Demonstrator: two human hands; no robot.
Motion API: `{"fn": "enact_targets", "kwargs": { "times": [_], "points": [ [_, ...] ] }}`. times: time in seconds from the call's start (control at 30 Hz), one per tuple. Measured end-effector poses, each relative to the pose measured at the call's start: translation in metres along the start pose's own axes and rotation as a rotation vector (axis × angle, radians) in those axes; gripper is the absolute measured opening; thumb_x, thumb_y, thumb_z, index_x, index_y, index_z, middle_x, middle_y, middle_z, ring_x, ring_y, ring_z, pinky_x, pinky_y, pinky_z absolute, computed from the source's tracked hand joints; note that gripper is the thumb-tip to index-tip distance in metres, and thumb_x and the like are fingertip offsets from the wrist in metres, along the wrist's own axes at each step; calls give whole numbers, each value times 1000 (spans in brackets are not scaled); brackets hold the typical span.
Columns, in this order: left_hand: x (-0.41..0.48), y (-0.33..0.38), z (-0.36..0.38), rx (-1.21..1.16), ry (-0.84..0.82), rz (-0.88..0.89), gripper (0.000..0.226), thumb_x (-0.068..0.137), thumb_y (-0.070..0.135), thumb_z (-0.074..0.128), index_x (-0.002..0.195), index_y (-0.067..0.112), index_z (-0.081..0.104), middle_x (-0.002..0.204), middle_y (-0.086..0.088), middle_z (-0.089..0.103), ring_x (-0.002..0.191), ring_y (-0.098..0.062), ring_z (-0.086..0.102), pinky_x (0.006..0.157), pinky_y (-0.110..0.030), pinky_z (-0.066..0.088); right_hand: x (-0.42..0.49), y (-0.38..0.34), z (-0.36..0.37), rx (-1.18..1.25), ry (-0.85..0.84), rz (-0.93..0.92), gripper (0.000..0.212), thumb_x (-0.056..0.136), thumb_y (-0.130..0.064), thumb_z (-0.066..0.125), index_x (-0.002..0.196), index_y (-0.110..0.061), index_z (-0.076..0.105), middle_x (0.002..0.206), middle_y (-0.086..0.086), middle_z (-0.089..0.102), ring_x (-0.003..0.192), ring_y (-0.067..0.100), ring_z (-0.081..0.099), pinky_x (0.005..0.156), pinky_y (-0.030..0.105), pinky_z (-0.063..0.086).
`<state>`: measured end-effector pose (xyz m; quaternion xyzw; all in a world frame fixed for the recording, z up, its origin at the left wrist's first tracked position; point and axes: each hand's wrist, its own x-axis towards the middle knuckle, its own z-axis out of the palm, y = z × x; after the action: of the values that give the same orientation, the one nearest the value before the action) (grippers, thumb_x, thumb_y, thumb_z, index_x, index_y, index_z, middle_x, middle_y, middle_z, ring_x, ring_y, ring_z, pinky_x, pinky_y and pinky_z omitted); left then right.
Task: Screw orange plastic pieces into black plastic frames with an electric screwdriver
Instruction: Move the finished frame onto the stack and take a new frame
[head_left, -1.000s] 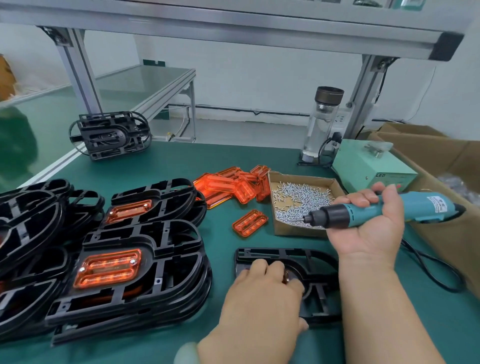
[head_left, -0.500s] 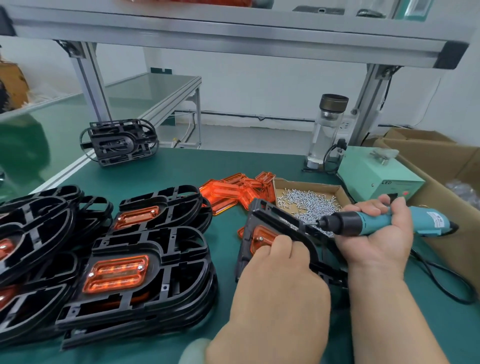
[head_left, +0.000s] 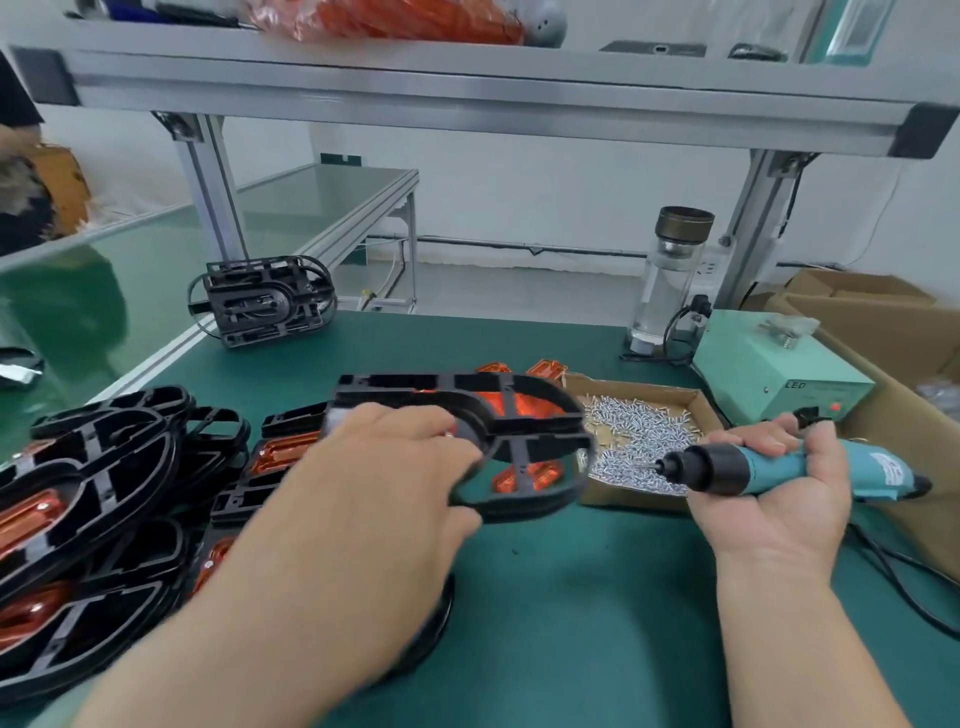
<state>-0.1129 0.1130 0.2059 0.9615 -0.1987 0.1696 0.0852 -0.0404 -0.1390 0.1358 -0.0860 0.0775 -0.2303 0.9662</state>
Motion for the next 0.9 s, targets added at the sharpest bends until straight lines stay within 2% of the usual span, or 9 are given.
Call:
{"fn": "enact_targets", "kwargs": {
  "times": [0.1,0.3,0.5,0.63,0.7,0.77,0.83,0.9],
  "points": [
    [-9,-28,-5,-49,30,-107,35,89,47,49,121,38,58,132,27,45,122,-3,41,101,-16,24,-1,5,-1,-33,6,24,23,96,-36,50,79,-22,51,55,-13,44,46,-1,46,57,16,40],
    [-18,-69,8,-60,-34,-280,42,86,38,60,128,38,54,140,25,41,129,-4,41,106,-21,28,-2,11,-1,-55,15,73,23,95,-37,52,78,-22,52,56,-14,45,45,0,46,52,13,43],
    [-23,-79,16,-48,-100,-281,46,87,40,60,132,40,49,142,29,36,133,-2,36,108,-21,26,-3,14,-1,-73,19,100,21,94,-36,54,79,-22,52,56,-13,46,44,0,45,53,14,42],
    [-25,-83,17,-34,-135,-303,49,83,42,64,130,42,49,138,30,40,129,-1,40,107,-22,29,-4,16,1,-73,22,108,21,94,-35,55,78,-21,53,55,-13,46,43,0,45,51,13,42],
    [-26,-85,15,-33,-127,-324,53,77,48,68,127,45,51,130,31,48,121,0,48,101,-21,36,-4,17,1,-79,17,115,21,93,-36,55,79,-21,53,55,-13,46,44,0,45,52,14,41],
    [-27,-88,11,-42,-87,-333,53,70,58,68,121,47,56,113,33,57,101,3,55,87,-21,42,-4,18,2,-84,15,118,20,93,-36,55,79,-22,53,56,-13,46,44,0,45,53,14,41],
    [-23,-89,5,-69,-26,-340,47,66,64,63,110,46,63,87,37,55,78,7,51,71,-19,40,-5,18,2,-93,16,117,21,94,-36,54,79,-22,52,56,-13,46,44,0,45,52,15,42],
    [-13,-89,-3,-87,17,-338,40,68,63,58,102,44,68,75,36,53,73,3,54,68,-22,40,-4,19,1,-89,13,124,20,93,-36,54,79,-22,52,56,-13,46,44,0,45,53,15,41]
  ]
}}
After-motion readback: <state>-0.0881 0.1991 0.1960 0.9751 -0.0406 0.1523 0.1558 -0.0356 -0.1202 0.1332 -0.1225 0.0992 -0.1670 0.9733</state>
